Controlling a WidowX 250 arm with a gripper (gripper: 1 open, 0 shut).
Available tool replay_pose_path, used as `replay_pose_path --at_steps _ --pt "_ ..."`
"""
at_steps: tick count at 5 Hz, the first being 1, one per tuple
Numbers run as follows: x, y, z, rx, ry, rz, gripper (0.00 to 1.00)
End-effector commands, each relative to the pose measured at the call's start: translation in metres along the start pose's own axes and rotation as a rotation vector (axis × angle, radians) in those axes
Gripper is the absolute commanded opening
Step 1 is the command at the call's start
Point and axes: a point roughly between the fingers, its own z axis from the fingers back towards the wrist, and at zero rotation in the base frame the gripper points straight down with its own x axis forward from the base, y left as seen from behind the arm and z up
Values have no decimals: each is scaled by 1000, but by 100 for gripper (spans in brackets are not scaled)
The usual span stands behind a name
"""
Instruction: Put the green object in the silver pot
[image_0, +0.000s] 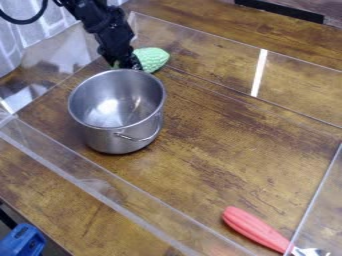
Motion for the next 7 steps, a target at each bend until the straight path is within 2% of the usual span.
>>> replay_pose_path --at_steps 1,2,3,4,7 --pt "25 -5 24 39 -40 18 0" --pt "26 -12 41 66 -8 66 0" --pt "38 -25 57 72 22 61 0" --pt "48 -31 61 68 27 47 100" --pt "53 -21 55 44 39 -30 100"
